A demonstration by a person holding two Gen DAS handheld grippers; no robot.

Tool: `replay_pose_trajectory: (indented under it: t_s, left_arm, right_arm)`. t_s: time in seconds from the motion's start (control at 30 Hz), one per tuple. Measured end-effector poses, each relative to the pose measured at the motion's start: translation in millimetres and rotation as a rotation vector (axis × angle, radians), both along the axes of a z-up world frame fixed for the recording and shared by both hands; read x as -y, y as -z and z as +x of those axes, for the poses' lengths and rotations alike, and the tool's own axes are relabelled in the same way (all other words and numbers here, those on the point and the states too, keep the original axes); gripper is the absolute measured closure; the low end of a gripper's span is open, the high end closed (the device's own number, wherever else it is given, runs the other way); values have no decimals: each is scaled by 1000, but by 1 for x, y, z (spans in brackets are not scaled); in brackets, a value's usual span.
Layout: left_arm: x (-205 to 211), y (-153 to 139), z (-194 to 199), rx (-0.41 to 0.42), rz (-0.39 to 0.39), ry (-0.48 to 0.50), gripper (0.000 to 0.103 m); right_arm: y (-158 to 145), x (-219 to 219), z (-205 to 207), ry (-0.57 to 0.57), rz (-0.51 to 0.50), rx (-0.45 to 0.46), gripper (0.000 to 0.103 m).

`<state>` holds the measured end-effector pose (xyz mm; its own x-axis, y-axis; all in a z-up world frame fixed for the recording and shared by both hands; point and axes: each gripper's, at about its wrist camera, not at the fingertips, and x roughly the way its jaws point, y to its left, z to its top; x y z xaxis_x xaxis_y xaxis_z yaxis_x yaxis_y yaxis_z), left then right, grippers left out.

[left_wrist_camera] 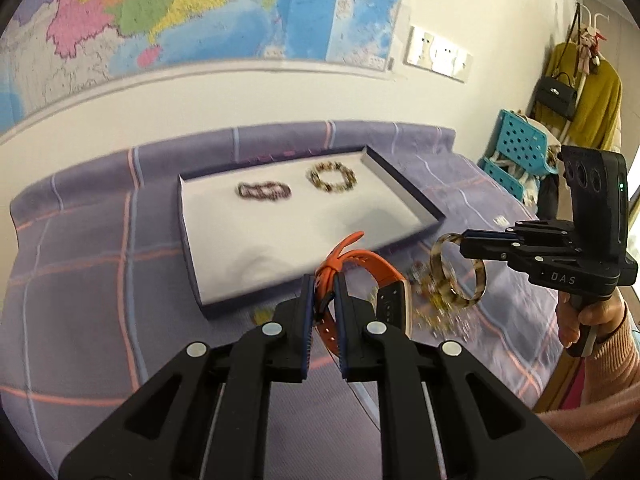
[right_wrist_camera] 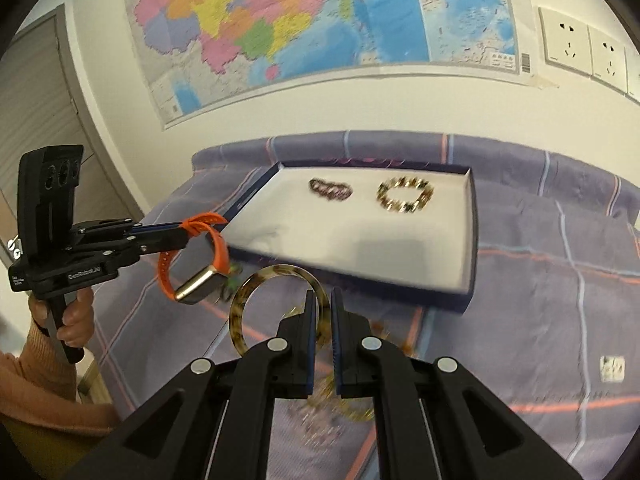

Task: Organize jewelry
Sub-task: 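Carry the bangle and watch into the tray and open both tools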

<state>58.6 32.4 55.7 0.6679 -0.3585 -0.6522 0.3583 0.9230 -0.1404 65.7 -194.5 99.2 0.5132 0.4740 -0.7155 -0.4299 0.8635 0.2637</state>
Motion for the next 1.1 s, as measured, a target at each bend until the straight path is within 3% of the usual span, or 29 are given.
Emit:
replay_pose_trajectory:
  t_s: [0.3,0.67,1.1]
  left_arm:
    - [-3,-5,50,11,16,-42,92]
    - [-7,21,121,-117,-50,-91,92]
    - [-2,46,172,-182,-4,-163,92]
  right_arm:
    - [0,18,58,68,21,0,97]
    - [25,14,127,135,-32,-52,97]
    - [52,-1,161,151,-90,-106,96]
